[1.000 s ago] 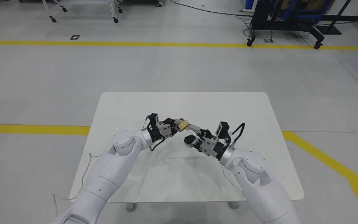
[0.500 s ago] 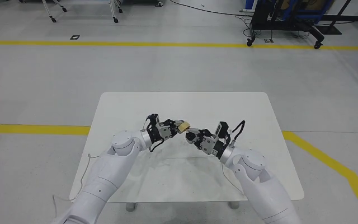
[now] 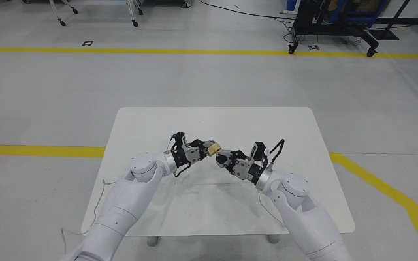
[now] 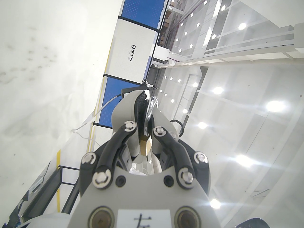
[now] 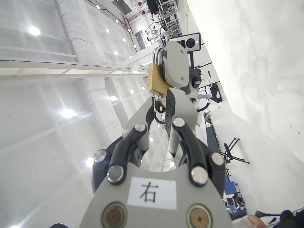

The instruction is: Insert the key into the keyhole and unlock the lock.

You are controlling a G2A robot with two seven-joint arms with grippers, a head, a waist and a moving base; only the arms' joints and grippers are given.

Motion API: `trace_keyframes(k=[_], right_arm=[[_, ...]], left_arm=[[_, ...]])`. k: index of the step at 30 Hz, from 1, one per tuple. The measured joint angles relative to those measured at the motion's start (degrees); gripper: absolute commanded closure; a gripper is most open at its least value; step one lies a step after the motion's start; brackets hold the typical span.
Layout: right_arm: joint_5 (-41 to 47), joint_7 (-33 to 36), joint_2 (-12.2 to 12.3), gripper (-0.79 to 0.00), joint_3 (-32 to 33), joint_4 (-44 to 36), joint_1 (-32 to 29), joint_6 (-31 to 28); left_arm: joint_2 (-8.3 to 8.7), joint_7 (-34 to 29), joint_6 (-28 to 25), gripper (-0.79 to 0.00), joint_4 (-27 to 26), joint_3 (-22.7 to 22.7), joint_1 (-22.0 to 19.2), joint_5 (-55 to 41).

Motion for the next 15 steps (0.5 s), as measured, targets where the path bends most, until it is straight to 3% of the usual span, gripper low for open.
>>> trace_keyframes(k=[3,15], right_arm=[[-0.02,-0.09,0.00,0.000,-0.31,-0.06,0.05,0.09],[10.39,6.20,-0.26,0.000,0.26,4.71,1.02,0.67]], left_arm=[[-0.04,0.04,-0.12,0.000,-0.05,-0.03,0.05,0.00],[-0.01,0.83,-3.88,0.000,-1.36,-0.44,1.56,1.27]])
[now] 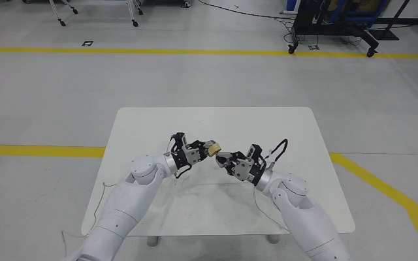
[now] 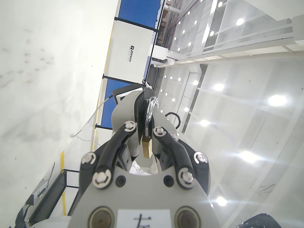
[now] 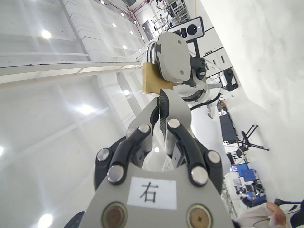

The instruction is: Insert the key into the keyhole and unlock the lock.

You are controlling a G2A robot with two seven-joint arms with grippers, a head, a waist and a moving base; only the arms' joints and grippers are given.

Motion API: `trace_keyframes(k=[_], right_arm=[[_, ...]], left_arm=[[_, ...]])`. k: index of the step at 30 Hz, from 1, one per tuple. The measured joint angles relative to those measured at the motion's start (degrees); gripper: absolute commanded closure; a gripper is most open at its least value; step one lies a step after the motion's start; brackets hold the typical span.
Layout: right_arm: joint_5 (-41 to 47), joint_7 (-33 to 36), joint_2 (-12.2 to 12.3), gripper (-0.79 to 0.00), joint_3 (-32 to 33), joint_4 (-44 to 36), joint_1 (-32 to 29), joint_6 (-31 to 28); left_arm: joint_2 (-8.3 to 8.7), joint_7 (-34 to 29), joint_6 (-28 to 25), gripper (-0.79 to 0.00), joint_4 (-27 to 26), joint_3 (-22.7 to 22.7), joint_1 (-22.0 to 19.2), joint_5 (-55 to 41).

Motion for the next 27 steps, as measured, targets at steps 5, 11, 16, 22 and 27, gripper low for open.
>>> trace_keyframes(k=[5,11,16,22,27], right_arm=[[7.28,6.31,-0.17,0.000,0.13,4.71,1.93,3.07],[12.62,12.13,-0.49,0.000,-0.54,12.17,5.79,5.67],[13.26,13.80,-0.49,0.000,-0.83,14.13,7.08,6.36],[9.73,12.17,-0.10,-0.693,-0.93,13.34,7.41,6.53],[8.48,10.30,0.11,-0.785,-0.47,13.07,7.42,5.62]], left_arm=[[-0.14,1.14,-3.95,0.000,-0.95,0.00,0.97,0.68],[-0.28,1.49,-8.85,0.000,-1.40,-0.52,2.13,0.36],[-0.42,2.47,-10.30,0.000,-1.53,-0.92,2.62,-0.28],[-0.64,3.97,-9.27,0.000,-1.27,-1.30,2.31,-1.34],[-0.84,5.82,-8.11,0.000,-0.78,-1.27,1.82,-1.04]])
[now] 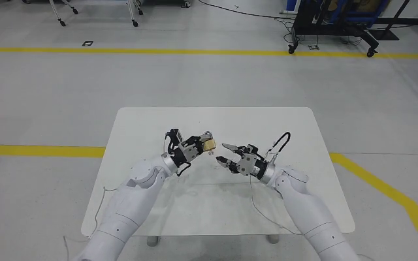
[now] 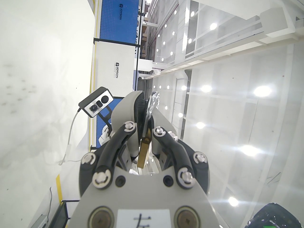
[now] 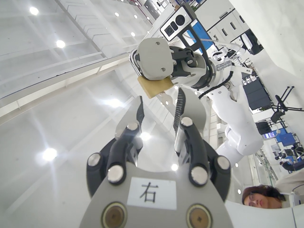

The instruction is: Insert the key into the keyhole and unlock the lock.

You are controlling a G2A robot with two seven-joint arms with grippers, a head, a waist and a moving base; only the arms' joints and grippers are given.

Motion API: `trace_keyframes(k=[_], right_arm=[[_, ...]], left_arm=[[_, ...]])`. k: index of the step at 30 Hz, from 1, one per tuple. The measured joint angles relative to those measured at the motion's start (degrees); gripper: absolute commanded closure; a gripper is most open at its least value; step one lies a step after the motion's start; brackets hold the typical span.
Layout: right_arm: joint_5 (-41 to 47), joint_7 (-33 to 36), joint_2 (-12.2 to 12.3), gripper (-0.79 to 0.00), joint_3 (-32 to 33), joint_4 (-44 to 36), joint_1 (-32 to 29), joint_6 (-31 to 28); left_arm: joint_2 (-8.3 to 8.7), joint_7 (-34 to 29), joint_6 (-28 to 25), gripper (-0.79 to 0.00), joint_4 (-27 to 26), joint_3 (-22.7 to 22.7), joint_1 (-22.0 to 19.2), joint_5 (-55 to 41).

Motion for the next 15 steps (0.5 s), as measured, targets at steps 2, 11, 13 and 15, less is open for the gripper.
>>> trace_keyframes(k=[2,11,13,15], right_arm=[[-2.26,-0.81,0.35,-0.785,0.98,-1.09,-0.68,-2.02],[-20.66,-19.55,2.68,-0.785,11.15,-22.32,-15.28,-14.56],[-23.00,-23.31,2.76,-0.785,11.87,-26.28,-17.53,-15.00],[-22.50,-22.65,2.75,-0.785,11.79,-25.52,-17.09,-14.91]], left_arm=[[-0.11,1.44,0.62,0.000,0.22,0.19,-0.25,0.62],[-0.92,14.63,2.40,0.000,0.94,5.46,-1.76,16.82],[-1.35,18.60,2.96,0.000,0.83,7.32,-1.78,21.08],[-1.66,21.87,3.04,0.000,1.16,8.70,-1.95,24.81]])
